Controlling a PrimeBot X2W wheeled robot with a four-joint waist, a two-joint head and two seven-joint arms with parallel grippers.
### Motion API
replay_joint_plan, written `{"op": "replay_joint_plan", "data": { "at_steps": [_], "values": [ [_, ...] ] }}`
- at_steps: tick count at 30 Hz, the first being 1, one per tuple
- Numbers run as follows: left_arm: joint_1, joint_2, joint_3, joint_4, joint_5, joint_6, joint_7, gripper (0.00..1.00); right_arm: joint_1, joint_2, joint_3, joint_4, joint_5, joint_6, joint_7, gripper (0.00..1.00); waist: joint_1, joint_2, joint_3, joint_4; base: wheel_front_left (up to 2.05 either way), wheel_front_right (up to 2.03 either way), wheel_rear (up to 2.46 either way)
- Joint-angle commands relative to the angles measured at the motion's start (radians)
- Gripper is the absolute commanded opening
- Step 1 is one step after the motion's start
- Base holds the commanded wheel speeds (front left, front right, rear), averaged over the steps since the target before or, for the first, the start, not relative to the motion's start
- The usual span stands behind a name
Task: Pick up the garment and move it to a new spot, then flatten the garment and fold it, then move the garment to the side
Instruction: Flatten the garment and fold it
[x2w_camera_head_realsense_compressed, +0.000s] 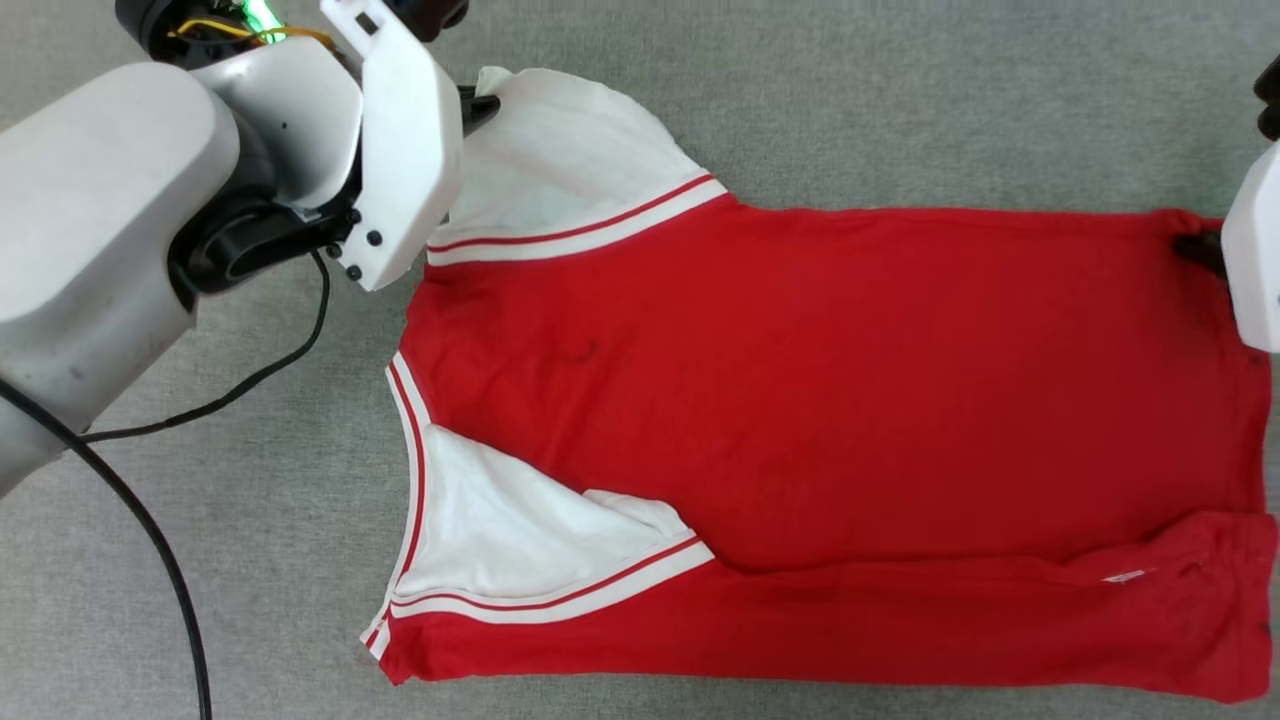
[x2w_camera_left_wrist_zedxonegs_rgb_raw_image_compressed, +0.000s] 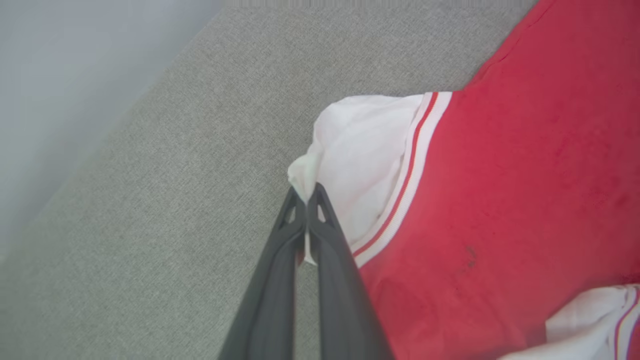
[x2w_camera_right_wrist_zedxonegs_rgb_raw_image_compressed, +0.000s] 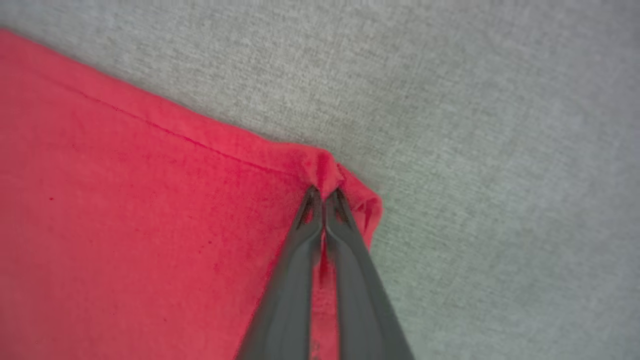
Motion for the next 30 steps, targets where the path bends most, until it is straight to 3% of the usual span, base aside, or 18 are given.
{"op": "replay_joint_plan", "data": {
  "at_steps": [1,10,18,30],
  "values": [
    [0.009,0.005,-0.001,0.000,0.000,0.000,-0.009,0.00,0.012,0.008,0.007,0.005,0.007,-0.001,-0.011,0.00,0.0000,0.0000,-0.022,-0.007,0.00,0.00,0.00],
    [0.093,0.056,-0.006,-0.055,-0.019,0.000,-0.059,0.00,0.092,-0.030,0.038,-0.048,0.061,-0.001,-0.158,0.00,0.0000,0.0000,-0.159,-0.013,0.00,0.00,0.00],
    [0.253,0.139,-0.007,-0.153,-0.019,0.001,-0.086,0.00,0.239,-0.082,0.066,-0.108,0.116,-0.001,-0.235,0.00,0.0000,0.0000,-0.251,-0.017,0.00,0.00,0.00],
    [0.560,0.209,-0.007,-0.283,0.012,0.053,-0.075,0.00,0.489,-0.129,0.062,-0.181,0.159,-0.001,-0.306,0.00,0.0000,0.0000,-0.328,-0.018,0.00,0.00,0.00]
  ]
}}
